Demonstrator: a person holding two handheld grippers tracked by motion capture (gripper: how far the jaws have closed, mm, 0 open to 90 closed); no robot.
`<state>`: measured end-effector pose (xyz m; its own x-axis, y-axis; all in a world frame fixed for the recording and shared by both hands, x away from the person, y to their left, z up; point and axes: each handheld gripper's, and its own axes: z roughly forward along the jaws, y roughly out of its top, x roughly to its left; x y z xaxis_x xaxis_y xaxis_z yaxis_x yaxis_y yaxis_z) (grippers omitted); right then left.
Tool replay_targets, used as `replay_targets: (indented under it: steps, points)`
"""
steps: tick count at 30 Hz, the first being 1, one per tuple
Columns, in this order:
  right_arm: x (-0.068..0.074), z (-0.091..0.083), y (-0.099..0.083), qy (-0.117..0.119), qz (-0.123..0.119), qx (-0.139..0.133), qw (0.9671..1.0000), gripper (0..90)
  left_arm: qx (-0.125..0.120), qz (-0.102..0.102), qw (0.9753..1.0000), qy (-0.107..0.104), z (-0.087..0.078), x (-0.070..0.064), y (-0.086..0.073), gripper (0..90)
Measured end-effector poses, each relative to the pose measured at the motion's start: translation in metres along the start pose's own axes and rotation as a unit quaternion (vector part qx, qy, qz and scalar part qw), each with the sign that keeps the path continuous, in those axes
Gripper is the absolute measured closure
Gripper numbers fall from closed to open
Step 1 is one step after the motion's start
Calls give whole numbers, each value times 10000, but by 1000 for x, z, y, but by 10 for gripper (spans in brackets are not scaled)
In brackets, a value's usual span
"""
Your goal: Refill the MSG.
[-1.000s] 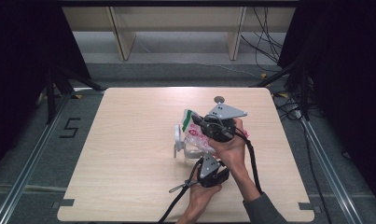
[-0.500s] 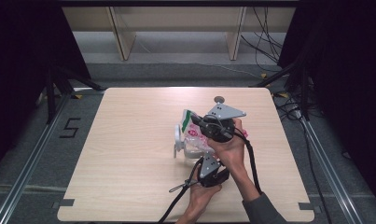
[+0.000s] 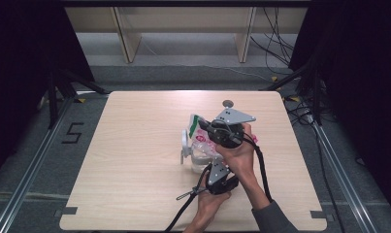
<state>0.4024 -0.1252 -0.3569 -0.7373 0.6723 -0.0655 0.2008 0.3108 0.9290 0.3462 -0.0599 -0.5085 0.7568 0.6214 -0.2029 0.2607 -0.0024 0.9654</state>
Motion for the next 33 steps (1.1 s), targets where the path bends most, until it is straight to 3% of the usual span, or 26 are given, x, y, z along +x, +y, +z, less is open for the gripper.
replay_targets:
  steps: [4, 5, 7, 8, 16, 19, 22, 23, 28, 29, 31, 33]
  points:
    - [-2, 1, 1, 20, -103, -56, 9999, 897, -1, 6, 10000, 18, 0, 0, 0, 762]
    - [1, 0, 0, -10, 94, -26, 10000, 897, -9, -5, 10000, 10, 0, 0, 0, 762]
    - [-2, 1, 0, -27, -101, -62, 9999, 897, 0, -6, 10000, 9, 0, -1, 0, 761]
    - [-1, 0, 0, -15, 12, -4, 10000, 897, 0, -10, 10000, 2, 0, -1, 0, 762]
    - [0, 1, 1, -26, -130, -28, 9999, 896, -21, -40, 10000, -19, 0, -1, 0, 762]
    - [0, -1, 0, -49, 3, 54, 10000, 896, -8, -30, 10000, -12, 0, -1, 0, 762]
    - [1, -1, 1, -34, 29, -29, 10000, 897, -32, -41, 10000, 1, 0, -1, 1, 762]
    - [0, -1, 1, -42, -92, -61, 9999, 897, -42, -43, 10000, -4, 0, -1, 0, 762]
    - [1, 1, 0, -81, -10, -35, 10000, 897, -30, -49, 10000, -3, 0, -1, 0, 762]
    - [0, 0, 1, -26, -116, -54, 9999, 896, -59, -42, 10000, 19, 0, -1, 0, 762]
    - [1, -1, 1, -35, 61, -61, 10000, 897, -48, -29, 10000, 4, -1, -1, 1, 762]
    - [-1, 0, 1, 46, -47, -94, 9999, 897, -59, -20, 10000, 1, 0, -1, 0, 762]
